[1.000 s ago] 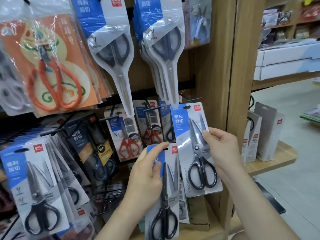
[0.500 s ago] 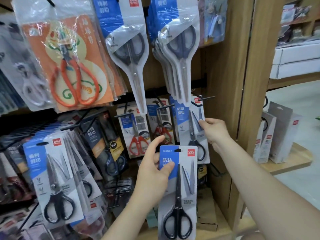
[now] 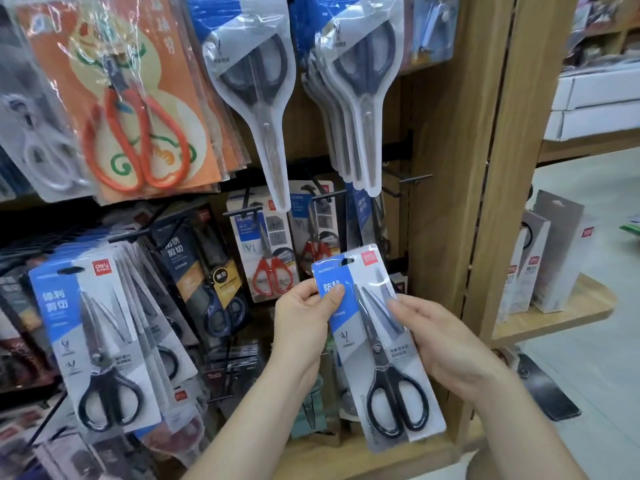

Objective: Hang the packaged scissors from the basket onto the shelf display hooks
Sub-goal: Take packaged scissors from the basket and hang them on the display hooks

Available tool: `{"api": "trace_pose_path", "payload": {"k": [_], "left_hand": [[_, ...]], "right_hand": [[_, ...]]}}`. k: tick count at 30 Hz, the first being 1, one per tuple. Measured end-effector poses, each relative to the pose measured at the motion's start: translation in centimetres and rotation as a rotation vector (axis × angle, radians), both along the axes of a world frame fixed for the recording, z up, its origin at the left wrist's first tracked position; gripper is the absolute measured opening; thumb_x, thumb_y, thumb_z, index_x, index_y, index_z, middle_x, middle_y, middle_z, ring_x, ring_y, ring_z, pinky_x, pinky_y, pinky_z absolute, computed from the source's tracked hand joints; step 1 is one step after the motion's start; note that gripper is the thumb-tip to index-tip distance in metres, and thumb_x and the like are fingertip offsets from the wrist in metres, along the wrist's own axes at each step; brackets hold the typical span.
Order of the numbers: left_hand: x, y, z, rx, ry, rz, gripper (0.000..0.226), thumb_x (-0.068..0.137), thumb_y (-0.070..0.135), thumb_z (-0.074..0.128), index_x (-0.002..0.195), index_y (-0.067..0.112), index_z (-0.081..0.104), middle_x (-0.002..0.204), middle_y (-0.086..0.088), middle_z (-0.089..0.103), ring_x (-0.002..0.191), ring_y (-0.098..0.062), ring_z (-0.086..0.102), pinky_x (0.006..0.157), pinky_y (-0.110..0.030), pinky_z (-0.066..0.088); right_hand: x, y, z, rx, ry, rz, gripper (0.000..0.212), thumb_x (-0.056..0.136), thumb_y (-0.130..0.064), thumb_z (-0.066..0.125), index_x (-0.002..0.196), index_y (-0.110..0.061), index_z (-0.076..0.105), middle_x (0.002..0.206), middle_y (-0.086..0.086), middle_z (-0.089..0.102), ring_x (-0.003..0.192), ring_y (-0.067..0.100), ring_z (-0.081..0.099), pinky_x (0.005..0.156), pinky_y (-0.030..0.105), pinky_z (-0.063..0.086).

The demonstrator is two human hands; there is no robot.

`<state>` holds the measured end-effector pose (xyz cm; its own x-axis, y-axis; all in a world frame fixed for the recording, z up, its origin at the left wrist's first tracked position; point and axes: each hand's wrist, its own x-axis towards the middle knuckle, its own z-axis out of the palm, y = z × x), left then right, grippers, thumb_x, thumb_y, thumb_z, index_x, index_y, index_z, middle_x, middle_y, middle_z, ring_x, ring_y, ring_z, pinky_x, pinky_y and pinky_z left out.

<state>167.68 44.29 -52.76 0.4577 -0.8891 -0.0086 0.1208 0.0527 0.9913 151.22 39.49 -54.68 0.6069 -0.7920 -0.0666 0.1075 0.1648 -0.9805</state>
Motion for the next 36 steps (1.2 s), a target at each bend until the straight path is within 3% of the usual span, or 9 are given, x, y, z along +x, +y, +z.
{"api": "trace_pose_path", "payload": {"k": [3,8,12,17,21,25,28,31,36], "left_hand": [[-0.4,0.0,0.2,-0.021,0.005,0.008,0.017,0.095,0.016,0.063,0.112,0.010,0.066,0.093,-0.007,0.078,0.083,-0.025,0.076,0.079,-0.047,0.061],[-1.5,2.0,-0.5,0.060,-0.174,-0.212,0.043,0.094,0.013,0.065,0.122,0.041,0.047,0.096,-0.003,0.077,0.086,-0.019,0.075,0.072,-0.038,0.062],[-2.1,3.4,-2.2,0.114,-0.366,-0.292,0.026,0.099,0.009,0.056,0.115,0.029,0.059,0.083,-0.009,0.076,0.082,-0.035,0.072,0.074,-0.053,0.059],[-2.5,3.7,-2.4,0.110,-0.440,-0.257,0.024,0.100,0.010,0.054,0.111,0.031,0.059,0.078,0.000,0.076,0.070,-0.014,0.069,0.071,-0.044,0.057],[-2.9,3.2,-1.1,0.080,-0.438,-0.260,0.024,0.102,0.018,0.052,0.112,0.038,0.060,0.082,-0.008,0.076,0.079,-0.037,0.070,0.072,-0.053,0.058],[-3.1,2.9,-0.3,0.121,-0.383,-0.297,0.024,0.103,0.021,0.046,0.117,0.037,0.059,0.087,-0.001,0.076,0.081,-0.036,0.071,0.072,-0.046,0.059],[-3.4,3.2,-0.4,0.128,-0.394,-0.340,0.028,0.101,0.014,0.050,0.114,0.038,0.057,0.067,0.008,0.067,0.062,-0.015,0.063,0.075,-0.040,0.059],[-4.1,3.8,-0.5,0.110,-0.437,-0.383,0.029,0.099,0.014,0.054,0.113,0.039,0.058,0.074,0.007,0.071,0.065,-0.007,0.062,0.073,-0.032,0.058],[-5.1,3.9,-0.6,0.128,-0.361,-0.399,0.029,0.102,0.013,0.051,0.115,0.037,0.057,0.090,-0.005,0.077,0.071,-0.019,0.072,0.063,-0.028,0.057]], "right_hand": [[0.5,0.9,-1.2,-0.039,-0.039,-0.100,0.026,0.097,-0.010,0.055,0.121,-0.009,0.066,0.107,0.019,0.074,0.098,0.038,0.072,0.087,0.049,0.058],[0.5,0.3,0.1,-0.049,-0.148,-0.365,0.019,0.096,-0.010,0.058,0.112,-0.008,0.068,0.096,0.019,0.076,0.086,0.037,0.074,0.077,0.048,0.060],[0.0,-0.1,0.9,-0.097,-0.143,-0.460,0.016,0.098,-0.014,0.056,0.107,-0.012,0.069,0.093,0.013,0.077,0.082,0.029,0.075,0.073,0.042,0.058],[-0.1,-0.5,1.1,-0.115,-0.156,-0.467,0.019,0.101,-0.020,0.053,0.108,-0.012,0.069,0.096,0.012,0.077,0.087,0.029,0.074,0.079,0.045,0.058],[-0.1,-1.5,2.3,-0.139,-0.185,-0.497,0.019,0.100,-0.020,0.055,0.107,-0.014,0.071,0.092,0.010,0.078,0.080,0.024,0.074,0.069,0.038,0.058],[-0.3,-3.1,4.0,-0.139,-0.155,-0.536,0.018,0.099,-0.019,0.057,0.102,-0.012,0.073,0.086,0.010,0.078,0.073,0.021,0.074,0.063,0.034,0.059],[-0.7,-3.4,4.3,-0.140,-0.132,-0.525,0.018,0.099,-0.017,0.058,0.100,-0.010,0.075,0.085,0.011,0.077,0.071,0.022,0.072,0.063,0.033,0.059],[-1.4,-3.4,4.0,-0.130,-0.107,-0.508,0.018,0.099,-0.019,0.058,0.098,-0.014,0.075,0.088,0.012,0.078,0.074,0.025,0.073,0.069,0.040,0.060],[-2.0,-3.4,4.2,-0.146,-0.074,-0.502,0.018,0.098,-0.019,0.058,0.095,-0.015,0.075,0.086,0.011,0.078,0.077,0.028,0.075,0.073,0.044,0.060]]}}
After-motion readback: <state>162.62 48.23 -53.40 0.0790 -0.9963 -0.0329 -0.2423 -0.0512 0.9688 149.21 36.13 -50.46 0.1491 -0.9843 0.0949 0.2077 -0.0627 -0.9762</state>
